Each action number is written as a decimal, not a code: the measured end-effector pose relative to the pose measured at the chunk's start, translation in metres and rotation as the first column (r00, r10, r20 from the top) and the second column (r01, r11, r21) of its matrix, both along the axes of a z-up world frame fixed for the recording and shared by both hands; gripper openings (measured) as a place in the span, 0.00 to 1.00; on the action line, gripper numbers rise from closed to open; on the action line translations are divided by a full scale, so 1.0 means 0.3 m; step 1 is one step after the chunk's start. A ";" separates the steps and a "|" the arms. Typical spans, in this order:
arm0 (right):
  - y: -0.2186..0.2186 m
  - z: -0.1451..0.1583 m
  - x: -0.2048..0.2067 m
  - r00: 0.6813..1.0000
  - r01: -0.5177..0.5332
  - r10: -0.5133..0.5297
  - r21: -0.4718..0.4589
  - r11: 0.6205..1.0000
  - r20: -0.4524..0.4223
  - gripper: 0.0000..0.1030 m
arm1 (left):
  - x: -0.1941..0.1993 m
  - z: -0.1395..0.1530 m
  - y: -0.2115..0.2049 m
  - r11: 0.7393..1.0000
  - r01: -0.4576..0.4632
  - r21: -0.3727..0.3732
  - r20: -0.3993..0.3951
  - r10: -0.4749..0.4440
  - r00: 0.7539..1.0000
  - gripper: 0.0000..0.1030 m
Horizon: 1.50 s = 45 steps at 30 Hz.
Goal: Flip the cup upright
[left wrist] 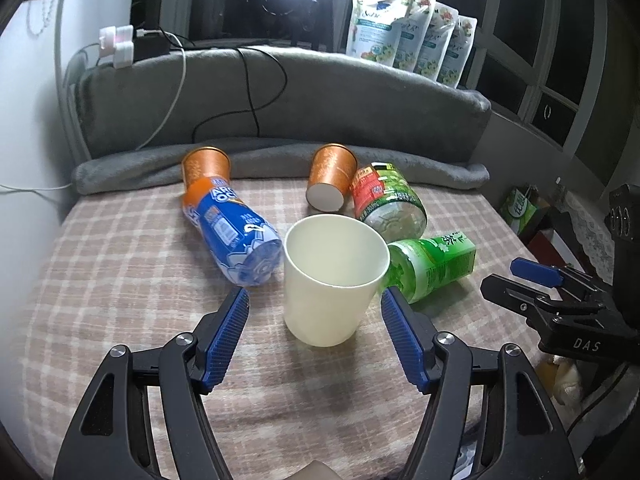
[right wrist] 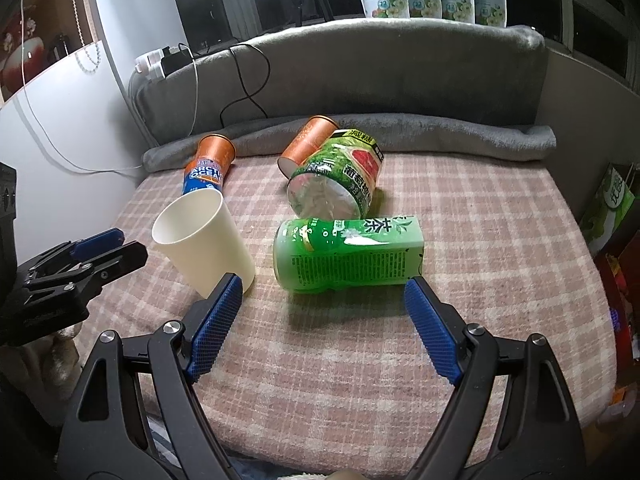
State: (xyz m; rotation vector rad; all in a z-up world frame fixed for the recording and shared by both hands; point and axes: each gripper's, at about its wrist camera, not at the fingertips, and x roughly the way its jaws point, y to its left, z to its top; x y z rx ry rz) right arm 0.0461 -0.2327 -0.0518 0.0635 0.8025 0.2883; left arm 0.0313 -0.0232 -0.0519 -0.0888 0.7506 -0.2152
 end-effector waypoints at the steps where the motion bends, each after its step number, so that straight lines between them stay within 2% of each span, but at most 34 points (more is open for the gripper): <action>1: 0.003 0.002 -0.001 1.000 0.001 -0.001 -0.003 1.000 0.005 0.83 | -0.005 0.004 0.002 1.000 -0.005 0.002 0.007 0.005 1.000 0.67; 7: 0.015 0.020 -0.014 0.999 0.011 -0.010 -0.028 1.000 0.051 0.84 | -0.032 0.029 0.022 0.999 -0.043 0.011 0.056 0.043 0.998 0.69; 11: 0.024 0.037 -0.026 0.995 0.031 -0.025 -0.053 0.998 0.098 0.88 | -0.055 0.050 0.032 0.997 -0.076 0.023 0.102 0.073 0.992 0.70; 13: 0.029 0.051 -0.033 0.991 0.047 -0.037 -0.070 0.996 0.130 0.88 | -0.071 0.068 0.037 0.995 -0.097 0.032 0.139 0.092 0.986 0.71; 17: 0.032 0.081 -0.049 0.979 0.086 -0.070 -0.075 0.993 0.193 0.97 | -0.094 0.099 0.047 0.990 -0.136 0.034 0.200 0.127 0.972 0.75; 21: 0.033 0.114 -0.062 0.960 0.127 -0.103 -0.078 0.989 0.259 0.99 | -0.107 0.123 0.061 0.983 -0.184 0.026 0.247 0.172 0.954 0.81; 25: 0.034 0.143 -0.071 0.939 0.167 -0.132 -0.085 0.982 0.318 1.00 | -0.119 0.139 0.080 0.976 -0.216 0.015 0.275 0.203 0.940 0.81; 34: 0.033 0.165 -0.073 0.922 0.199 -0.159 -0.080 0.977 0.353 1.00 | -0.134 0.161 0.087 0.968 -0.251 0.028 0.320 0.230 0.919 0.81; 45: 0.041 0.181 -0.084 0.908 0.212 -0.163 -0.087 0.973 0.385 1.00 | -0.138 0.166 0.085 0.967 -0.252 0.027 0.330 0.230 0.916 0.81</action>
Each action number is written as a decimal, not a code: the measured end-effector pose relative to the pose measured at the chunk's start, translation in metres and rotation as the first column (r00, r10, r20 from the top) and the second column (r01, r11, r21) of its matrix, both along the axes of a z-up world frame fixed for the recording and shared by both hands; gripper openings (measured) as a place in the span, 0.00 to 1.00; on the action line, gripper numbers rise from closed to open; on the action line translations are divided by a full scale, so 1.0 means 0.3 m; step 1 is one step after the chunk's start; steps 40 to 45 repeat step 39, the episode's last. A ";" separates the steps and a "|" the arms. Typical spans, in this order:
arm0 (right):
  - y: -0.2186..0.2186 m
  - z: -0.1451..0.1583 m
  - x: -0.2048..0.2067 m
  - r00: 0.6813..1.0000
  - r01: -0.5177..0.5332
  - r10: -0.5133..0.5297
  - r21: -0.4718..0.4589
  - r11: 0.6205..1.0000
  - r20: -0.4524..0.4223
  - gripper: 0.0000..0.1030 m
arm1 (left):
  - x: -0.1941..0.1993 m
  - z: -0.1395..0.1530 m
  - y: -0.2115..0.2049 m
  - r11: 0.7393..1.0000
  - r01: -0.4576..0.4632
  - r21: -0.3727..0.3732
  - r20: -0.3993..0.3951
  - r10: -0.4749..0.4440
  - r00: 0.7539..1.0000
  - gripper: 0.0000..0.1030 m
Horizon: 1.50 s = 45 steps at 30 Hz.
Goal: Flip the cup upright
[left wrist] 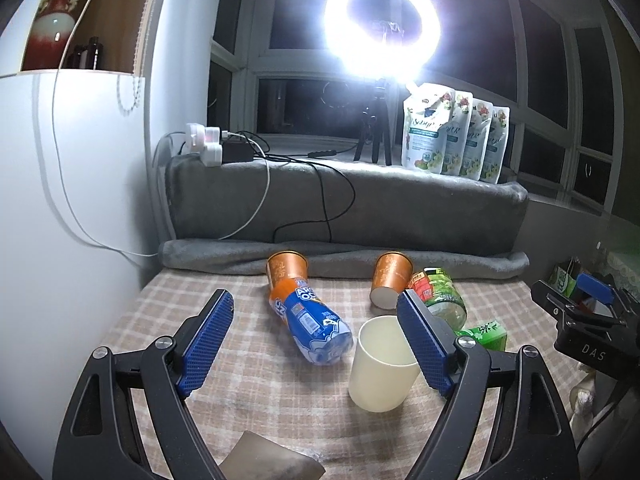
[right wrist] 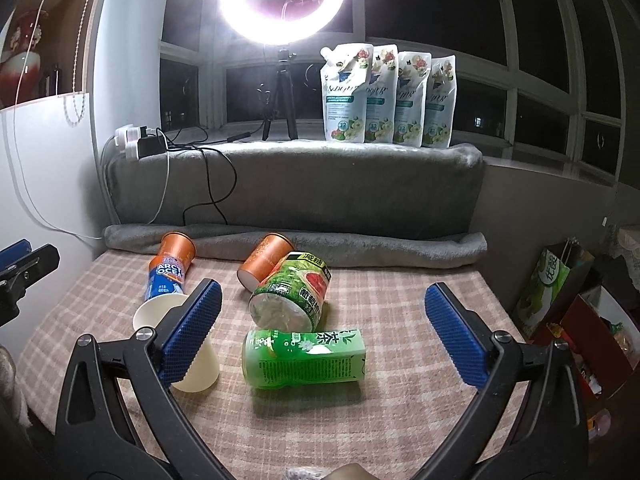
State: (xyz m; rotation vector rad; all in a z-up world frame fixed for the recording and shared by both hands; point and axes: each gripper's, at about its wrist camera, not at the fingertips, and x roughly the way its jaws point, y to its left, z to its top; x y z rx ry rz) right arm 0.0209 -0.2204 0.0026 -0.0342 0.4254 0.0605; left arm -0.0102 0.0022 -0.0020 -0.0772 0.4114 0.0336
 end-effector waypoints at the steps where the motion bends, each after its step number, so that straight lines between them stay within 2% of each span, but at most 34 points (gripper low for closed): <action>1: 0.001 0.001 0.000 1.000 -0.001 0.001 0.000 1.000 0.000 1.00 | -0.001 0.001 0.000 1.000 0.000 0.001 0.000 0.000 1.000 0.81; 45: 0.021 0.002 0.001 1.000 -0.009 0.009 -0.005 1.000 -0.004 1.00 | -0.008 0.014 0.009 1.000 -0.015 0.007 0.017 0.015 1.000 0.81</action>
